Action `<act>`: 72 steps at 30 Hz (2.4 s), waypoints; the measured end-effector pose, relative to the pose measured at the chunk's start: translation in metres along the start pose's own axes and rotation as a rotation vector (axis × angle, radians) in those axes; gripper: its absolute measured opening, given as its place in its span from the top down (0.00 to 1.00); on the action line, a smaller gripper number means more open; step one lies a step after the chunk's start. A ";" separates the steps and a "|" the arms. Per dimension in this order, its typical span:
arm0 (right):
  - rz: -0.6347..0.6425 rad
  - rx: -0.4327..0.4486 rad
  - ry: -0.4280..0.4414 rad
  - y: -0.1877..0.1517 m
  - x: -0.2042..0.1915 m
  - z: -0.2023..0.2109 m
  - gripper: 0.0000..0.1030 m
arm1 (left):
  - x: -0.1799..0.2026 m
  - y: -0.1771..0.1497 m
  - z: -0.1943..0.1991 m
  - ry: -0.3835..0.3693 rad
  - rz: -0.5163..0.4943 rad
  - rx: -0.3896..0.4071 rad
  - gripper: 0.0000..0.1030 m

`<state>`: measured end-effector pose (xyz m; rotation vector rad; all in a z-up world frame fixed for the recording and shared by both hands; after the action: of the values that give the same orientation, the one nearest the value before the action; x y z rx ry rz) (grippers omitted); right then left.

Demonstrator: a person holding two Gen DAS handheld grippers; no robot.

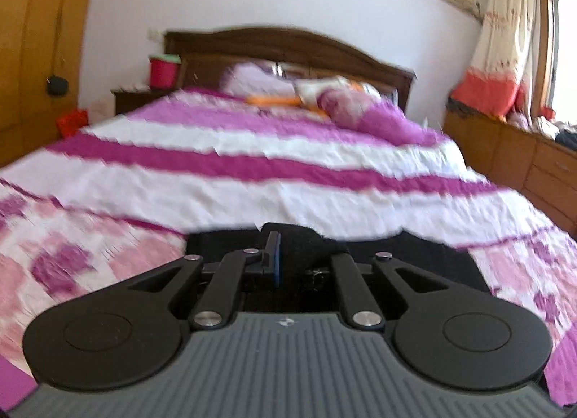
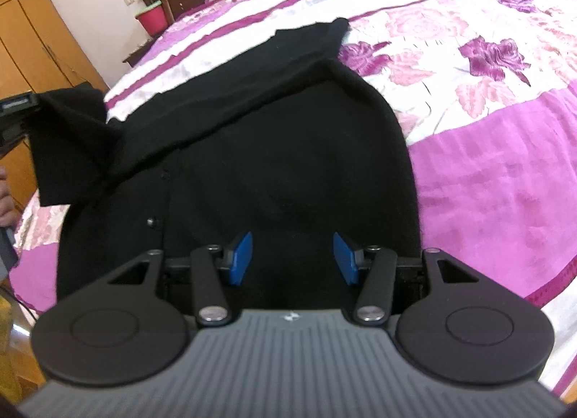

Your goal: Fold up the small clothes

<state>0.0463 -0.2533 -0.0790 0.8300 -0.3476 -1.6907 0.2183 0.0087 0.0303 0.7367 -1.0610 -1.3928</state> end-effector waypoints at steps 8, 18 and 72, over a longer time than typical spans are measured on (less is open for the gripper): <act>0.017 0.003 -0.004 -0.001 0.004 -0.002 0.50 | 0.009 -0.064 -0.029 -0.055 0.014 -0.182 0.89; 0.041 0.021 -0.006 0.000 -0.003 0.002 0.49 | -0.005 -0.088 0.014 -0.050 0.032 -0.245 0.53; 0.553 0.004 0.277 -0.007 -0.245 -0.102 0.55 | -0.140 -0.157 0.096 0.208 0.143 -0.280 0.44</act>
<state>0.1323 -0.0021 -0.0719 0.8626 -0.3500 -1.0490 0.0846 0.1486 -0.0964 0.5741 -0.7236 -1.2789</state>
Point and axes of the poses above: each gripper's, at about its wrist camera, not at the fingertips, and z roughly against the way its jaws point, x to its right, y to its top, the point moved 10 cm from there along -z, roughly the way its jaws point, and after that the axes turned 1 degree about -y, right-handed, at the moved point
